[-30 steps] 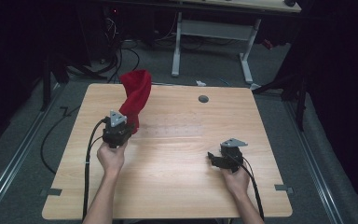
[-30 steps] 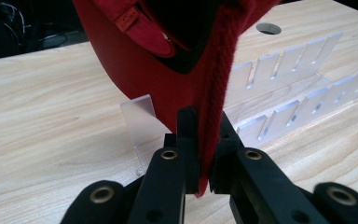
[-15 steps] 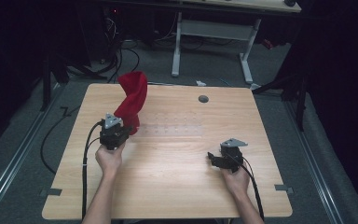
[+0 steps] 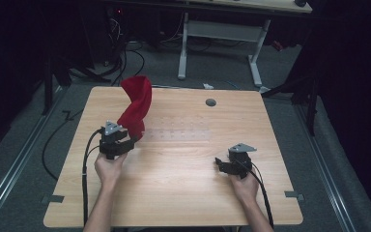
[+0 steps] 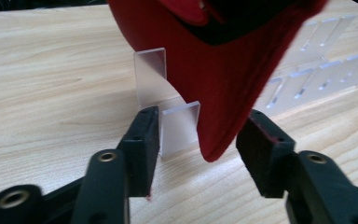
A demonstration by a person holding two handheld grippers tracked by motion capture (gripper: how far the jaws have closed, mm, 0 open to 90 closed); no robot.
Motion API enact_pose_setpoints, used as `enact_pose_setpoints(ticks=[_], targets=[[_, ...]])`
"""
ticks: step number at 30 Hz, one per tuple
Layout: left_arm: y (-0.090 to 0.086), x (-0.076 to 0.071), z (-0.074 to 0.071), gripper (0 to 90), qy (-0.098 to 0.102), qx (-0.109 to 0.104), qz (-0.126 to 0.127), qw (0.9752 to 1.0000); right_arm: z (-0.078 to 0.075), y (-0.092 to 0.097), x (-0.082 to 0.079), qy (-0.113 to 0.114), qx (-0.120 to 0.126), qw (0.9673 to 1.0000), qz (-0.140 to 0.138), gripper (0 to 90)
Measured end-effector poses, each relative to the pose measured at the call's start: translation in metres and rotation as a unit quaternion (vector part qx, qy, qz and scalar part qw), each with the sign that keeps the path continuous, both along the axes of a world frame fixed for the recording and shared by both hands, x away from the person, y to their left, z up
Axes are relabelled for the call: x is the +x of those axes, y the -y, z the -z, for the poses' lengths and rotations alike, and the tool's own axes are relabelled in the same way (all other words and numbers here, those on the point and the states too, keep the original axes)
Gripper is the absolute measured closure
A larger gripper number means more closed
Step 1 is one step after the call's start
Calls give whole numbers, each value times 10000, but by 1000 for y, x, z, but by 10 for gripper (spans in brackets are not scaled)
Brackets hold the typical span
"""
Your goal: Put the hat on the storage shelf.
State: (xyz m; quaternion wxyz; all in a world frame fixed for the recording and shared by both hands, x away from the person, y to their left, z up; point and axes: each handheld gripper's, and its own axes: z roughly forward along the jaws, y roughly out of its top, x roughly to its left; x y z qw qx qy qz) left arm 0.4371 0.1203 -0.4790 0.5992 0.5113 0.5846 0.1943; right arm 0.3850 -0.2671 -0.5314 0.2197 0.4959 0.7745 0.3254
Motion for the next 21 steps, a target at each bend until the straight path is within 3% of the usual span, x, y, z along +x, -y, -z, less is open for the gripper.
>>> enact_pose_setpoints(ticks=[3, 21], targets=[[1, -5, -3, 442, 28, -26, 27, 10000, 0, 0, 0, 0, 0, 10000, 0, 325], [-7, -34, -11, 398, 172, -148, 95, 9997, 0, 0, 0, -7, -4, 10000, 3, 325]])
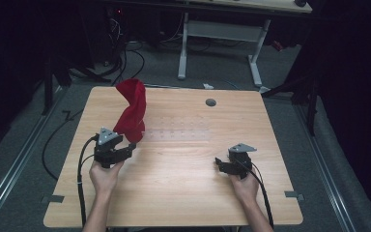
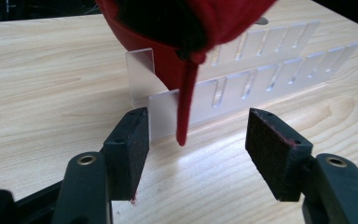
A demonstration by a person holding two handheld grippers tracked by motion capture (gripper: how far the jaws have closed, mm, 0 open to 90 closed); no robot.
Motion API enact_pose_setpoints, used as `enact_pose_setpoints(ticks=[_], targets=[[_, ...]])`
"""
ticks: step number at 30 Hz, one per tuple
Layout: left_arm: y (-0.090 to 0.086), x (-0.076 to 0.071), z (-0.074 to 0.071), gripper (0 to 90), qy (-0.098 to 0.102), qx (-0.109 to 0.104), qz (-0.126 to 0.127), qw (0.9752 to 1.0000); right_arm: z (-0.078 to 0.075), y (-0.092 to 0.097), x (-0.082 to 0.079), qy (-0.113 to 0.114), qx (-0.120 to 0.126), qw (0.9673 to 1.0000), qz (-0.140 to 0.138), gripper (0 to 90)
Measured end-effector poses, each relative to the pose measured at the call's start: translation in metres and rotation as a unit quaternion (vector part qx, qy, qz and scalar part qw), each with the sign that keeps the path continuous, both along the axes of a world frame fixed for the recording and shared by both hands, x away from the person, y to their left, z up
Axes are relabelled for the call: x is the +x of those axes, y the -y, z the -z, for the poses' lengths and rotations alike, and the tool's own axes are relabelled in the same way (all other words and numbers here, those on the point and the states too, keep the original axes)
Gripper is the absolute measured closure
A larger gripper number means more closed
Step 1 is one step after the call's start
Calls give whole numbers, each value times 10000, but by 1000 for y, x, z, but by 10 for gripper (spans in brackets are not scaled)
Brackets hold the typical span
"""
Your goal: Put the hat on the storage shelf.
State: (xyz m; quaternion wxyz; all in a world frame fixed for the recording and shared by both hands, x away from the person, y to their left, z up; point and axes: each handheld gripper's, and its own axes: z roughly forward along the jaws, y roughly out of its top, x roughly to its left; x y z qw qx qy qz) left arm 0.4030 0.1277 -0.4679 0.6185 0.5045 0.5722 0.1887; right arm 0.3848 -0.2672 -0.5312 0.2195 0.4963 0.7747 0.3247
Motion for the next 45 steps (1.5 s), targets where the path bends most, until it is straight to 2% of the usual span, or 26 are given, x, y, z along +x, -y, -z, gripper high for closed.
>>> enact_pose_setpoints(ticks=[7, 13, 16, 22, 27, 33, 45], targets=[[-3, -13, -5, 399, 54, -75, 70, 9999, 0, 0, 0, 5, -2, 10000, -4, 325], [-4, -22, -6, 408, 7, -168, 164, 9997, 0, 0, 0, 3, -1, 10000, 0, 324], [-3, -26, -6, 410, -30, -190, 114, 9998, 0, 0, 0, 3, -2, 10000, -1, 325], [-3, -39, -6, 406, -72, -151, 235, 9996, 0, 0, 0, 0, -4, 10000, -7, 323], [-4, -46, -5, 401, -86, -275, 259, 9992, 0, 0, 0, 2, -4, 10000, -10, 322], [4, -53, -2, 401, -91, -146, 320, 9993, 0, 0, -1, 2, -4, 10000, -9, 322], [29, -58, 11, 416, -251, -2, 702, 9972, 0, 0, -1, 7, -9, 10000, -12, 321]])
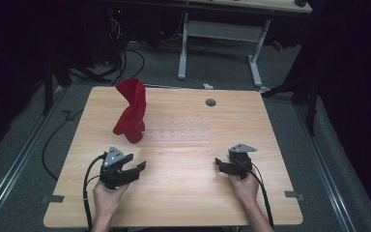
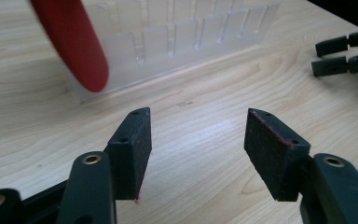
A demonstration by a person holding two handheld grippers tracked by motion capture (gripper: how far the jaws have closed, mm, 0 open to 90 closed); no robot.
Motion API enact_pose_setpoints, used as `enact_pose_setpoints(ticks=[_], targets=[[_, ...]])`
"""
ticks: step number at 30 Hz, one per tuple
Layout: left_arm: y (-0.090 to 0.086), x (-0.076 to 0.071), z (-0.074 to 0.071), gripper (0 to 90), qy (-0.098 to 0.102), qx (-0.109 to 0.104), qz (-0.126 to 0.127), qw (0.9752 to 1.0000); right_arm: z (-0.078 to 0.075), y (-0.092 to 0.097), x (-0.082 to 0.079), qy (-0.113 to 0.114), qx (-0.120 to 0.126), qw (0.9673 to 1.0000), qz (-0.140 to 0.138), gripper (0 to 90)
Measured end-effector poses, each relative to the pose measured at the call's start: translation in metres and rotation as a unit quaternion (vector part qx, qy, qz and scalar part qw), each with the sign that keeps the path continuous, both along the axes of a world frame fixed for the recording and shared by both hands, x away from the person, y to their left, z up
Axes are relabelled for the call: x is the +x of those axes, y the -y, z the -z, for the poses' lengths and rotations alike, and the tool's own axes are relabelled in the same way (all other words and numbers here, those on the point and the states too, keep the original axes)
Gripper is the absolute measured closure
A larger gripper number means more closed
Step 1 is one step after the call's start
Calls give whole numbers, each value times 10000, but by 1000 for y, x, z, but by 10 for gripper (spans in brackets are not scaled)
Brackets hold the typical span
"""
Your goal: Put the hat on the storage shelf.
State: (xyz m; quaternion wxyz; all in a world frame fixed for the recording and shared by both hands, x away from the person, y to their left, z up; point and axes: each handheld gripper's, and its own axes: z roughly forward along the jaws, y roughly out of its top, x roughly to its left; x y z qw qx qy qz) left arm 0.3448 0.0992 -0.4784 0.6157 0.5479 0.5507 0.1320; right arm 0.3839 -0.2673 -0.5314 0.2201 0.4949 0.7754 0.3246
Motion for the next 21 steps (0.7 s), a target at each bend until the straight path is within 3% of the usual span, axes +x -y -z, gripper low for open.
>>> enact_pose_setpoints(ticks=[6, 16, 17, 21], targets=[[18, 5, 22, 394, -92, 374, 71, 9992, 0, 0, 0, 0, 0, 10000, 0, 321], [29, 26, 63, 389, -428, 970, -315, 9939, 0, 0, 0, 1, -2, 10000, -1, 321], [28, 26, 66, 373, -319, 1004, -359, 9938, 0, 0, 0, -3, 3, 10000, 1, 320], [26, 22, 67, 367, -220, 915, -427, 9946, 0, 0, 0, -3, 3, 10000, 3, 320]])
